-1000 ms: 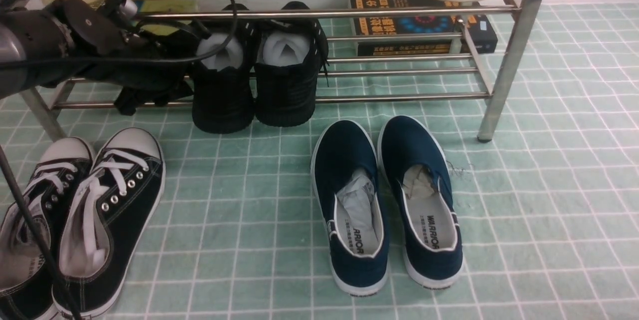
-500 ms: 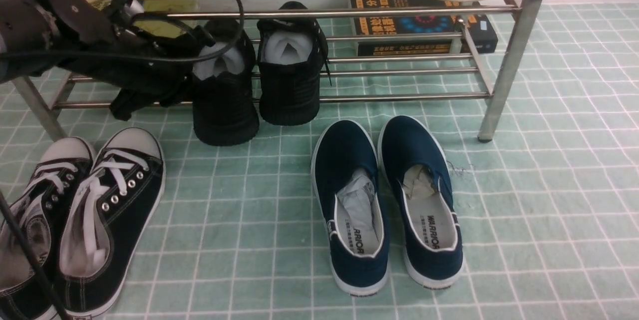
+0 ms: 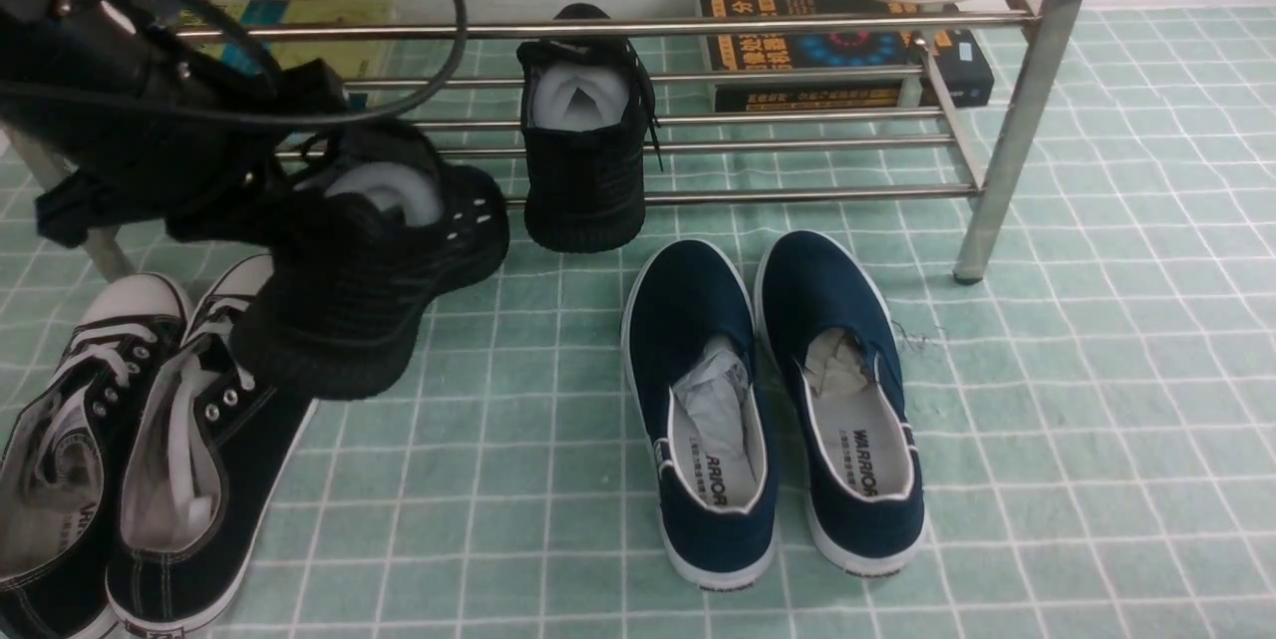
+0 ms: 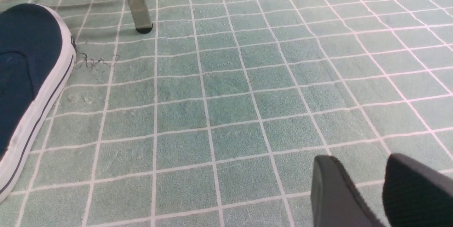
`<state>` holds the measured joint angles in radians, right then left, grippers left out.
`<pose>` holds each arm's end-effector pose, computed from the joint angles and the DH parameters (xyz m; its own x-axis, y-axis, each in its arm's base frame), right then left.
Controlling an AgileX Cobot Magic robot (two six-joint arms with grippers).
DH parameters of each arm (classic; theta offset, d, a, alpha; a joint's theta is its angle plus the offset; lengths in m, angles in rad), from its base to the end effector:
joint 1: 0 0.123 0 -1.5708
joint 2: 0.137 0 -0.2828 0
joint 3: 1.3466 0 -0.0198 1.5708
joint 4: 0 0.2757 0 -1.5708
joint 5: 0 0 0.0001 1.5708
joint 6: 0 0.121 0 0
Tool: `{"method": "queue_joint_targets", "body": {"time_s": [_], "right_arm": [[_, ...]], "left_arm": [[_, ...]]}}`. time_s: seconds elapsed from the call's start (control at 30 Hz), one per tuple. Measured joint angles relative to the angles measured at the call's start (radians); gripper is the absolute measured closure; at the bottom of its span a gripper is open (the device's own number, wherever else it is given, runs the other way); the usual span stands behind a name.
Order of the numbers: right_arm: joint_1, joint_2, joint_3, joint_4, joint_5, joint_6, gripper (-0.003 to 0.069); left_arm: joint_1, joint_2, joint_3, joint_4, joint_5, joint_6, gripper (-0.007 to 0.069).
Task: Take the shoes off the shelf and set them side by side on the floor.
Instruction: 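Set the held shoe down on the floor in front of the rack with the left gripper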
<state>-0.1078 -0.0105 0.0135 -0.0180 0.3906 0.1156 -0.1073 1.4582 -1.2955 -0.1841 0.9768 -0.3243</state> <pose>0.1071 -0.0124 0.1650 -0.2871 0.1304 -0.9490 0.1432 0.9854 0.0921 0.3394 -0.0550 0.3012 -0.8575 -0.3204 -0.4026 -0.1917 0.9251 -0.3279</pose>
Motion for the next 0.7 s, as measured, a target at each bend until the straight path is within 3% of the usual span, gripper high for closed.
{"method": "queue_joint_targets", "body": {"time_s": [0.2,0.47,0.7], "right_arm": [[0.0,0.0,0.0,0.0,0.0,0.0,0.0421],[0.0,0.0,0.0,0.0,0.0,0.0,0.0421],[0.0,0.0,0.0,0.0,0.0,0.0,0.0421]], "left_arm": [[0.0,-0.06,0.127,0.02,-0.004,-0.016,0.0603],[0.0,-0.072,0.315,-0.064,-0.167,-0.016,0.0603],[0.0,-0.074,0.379,-0.066,-0.2,-0.016,0.0603]]}}
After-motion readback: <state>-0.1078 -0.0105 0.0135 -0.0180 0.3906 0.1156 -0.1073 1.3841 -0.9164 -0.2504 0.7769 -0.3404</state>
